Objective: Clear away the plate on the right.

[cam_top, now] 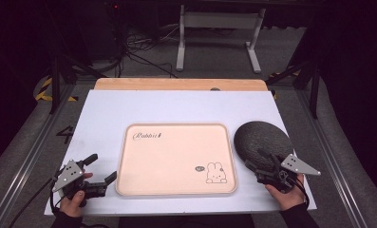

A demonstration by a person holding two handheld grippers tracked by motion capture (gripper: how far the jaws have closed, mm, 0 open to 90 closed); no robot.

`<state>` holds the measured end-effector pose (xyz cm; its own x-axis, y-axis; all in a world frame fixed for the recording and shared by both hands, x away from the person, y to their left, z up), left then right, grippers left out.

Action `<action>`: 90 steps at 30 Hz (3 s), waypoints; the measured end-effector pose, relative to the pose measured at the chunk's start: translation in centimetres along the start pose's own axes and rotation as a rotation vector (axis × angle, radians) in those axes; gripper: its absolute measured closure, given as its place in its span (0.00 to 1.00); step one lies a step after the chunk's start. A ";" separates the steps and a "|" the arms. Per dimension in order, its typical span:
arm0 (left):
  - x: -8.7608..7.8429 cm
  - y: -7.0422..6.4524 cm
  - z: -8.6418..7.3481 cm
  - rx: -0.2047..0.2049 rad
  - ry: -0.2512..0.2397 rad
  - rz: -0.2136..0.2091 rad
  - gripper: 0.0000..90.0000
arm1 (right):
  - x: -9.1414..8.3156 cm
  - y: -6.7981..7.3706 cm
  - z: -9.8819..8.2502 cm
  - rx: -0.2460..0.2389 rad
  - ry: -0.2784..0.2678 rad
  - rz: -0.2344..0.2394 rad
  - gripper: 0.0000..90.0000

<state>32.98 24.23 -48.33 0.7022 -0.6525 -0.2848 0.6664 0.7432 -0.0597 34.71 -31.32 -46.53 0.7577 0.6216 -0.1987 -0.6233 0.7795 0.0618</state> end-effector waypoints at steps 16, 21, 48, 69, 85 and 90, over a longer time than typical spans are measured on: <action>0.1 -0.1 0.0 0.008 0.008 -0.003 0.04 | 0.0 -0.3 0.1 0.027 0.004 0.035 0.34; 0.2 0.0 0.0 -0.003 0.016 -0.008 0.04 | -0.1 -0.4 0.7 0.073 0.018 0.084 0.34; 0.3 0.0 0.0 -0.002 0.031 -0.019 0.04 | -4.0 -2.3 3.5 -0.107 0.216 -0.009 0.34; 0.4 -0.1 0.0 0.004 0.045 -0.023 0.04 | -6.1 -4.6 2.7 -0.338 0.286 -0.055 0.33; 0.4 -0.1 0.0 0.002 0.045 -0.025 0.04 | -6.8 -4.8 1.0 -0.572 0.364 -0.074 0.42; 0.4 0.0 0.0 0.005 0.046 -0.027 0.04 | -6.9 -4.4 0.6 -0.691 0.388 -0.093 0.43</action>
<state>33.25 23.92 -48.42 0.6719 -0.6647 -0.3265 0.6862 0.7247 -0.0633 32.30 -38.97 -44.85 0.7700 0.3862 -0.5078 -0.6363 0.5236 -0.5666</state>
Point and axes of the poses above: each handheld gripper's, and its own axes: x roughly forward along the jaws, z roughly out of its top, y roughly to its left, the point moved 4 cm from there along x, roughly forward along the jaws, and after that the axes turned 1 degree about -z, right-handed, at the moved point
